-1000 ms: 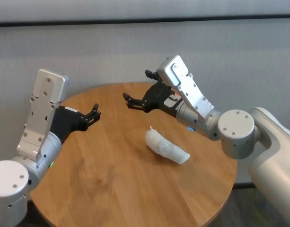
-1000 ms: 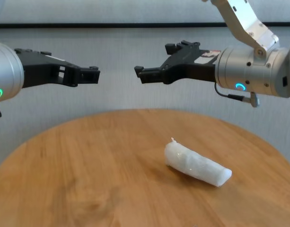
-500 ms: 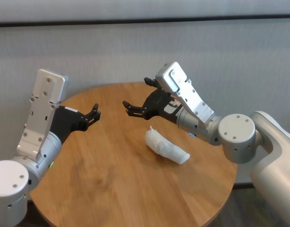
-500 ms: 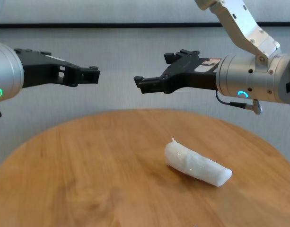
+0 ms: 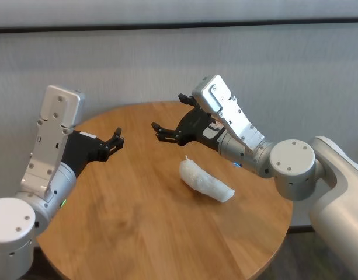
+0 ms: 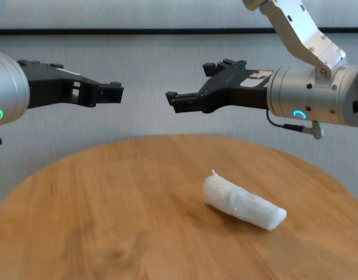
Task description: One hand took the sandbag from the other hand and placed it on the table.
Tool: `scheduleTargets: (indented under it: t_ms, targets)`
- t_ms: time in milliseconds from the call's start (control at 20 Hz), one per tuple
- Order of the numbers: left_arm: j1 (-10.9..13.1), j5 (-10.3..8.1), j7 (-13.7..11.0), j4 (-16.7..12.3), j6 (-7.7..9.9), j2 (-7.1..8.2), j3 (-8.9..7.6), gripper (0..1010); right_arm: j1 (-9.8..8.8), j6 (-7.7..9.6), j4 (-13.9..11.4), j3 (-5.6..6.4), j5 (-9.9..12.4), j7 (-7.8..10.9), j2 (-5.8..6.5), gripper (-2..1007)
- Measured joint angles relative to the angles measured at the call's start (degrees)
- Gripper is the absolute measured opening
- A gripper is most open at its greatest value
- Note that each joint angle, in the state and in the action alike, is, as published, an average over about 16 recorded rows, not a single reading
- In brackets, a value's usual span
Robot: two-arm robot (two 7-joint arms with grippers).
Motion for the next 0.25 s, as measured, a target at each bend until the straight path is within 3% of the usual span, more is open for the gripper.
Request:
scheduleTargets:
  t_ms: [250]
  targets:
    - [0.0,0.0,0.0,0.0,0.0,0.0,0.0,1000,0.05,-0.09,0.1,0.0,0.0,-0.05,-0.01,1001]
